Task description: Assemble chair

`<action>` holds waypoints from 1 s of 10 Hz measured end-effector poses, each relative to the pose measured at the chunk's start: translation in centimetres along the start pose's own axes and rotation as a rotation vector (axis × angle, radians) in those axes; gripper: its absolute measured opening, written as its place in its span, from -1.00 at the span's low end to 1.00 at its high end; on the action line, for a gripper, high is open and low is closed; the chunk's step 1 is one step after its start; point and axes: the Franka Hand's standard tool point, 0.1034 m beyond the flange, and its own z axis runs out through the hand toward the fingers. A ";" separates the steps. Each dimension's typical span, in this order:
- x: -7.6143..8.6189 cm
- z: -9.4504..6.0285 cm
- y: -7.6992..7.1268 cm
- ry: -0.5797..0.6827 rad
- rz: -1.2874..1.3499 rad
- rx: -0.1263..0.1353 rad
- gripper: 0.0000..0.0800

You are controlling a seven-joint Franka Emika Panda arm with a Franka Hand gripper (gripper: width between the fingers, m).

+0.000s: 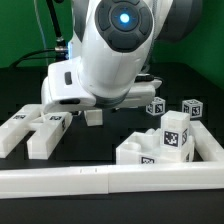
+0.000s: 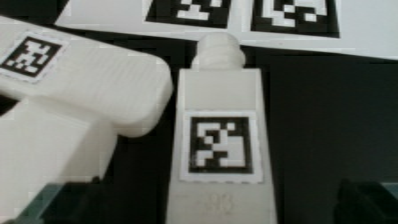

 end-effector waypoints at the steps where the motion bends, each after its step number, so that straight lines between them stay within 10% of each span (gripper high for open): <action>1: 0.2 0.3 0.2 0.003 0.002 0.001 0.62; 3: 0.2 0.6 0.5 -0.001 0.006 0.005 0.62; 7: 0.3 0.6 0.5 -0.002 0.007 0.005 -0.27; 10: 0.3 0.5 0.6 -0.001 0.009 0.006 -0.27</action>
Offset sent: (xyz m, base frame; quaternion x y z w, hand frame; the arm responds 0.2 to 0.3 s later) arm 0.0010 -0.0009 -0.0039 0.0033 0.0029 0.0029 1.0000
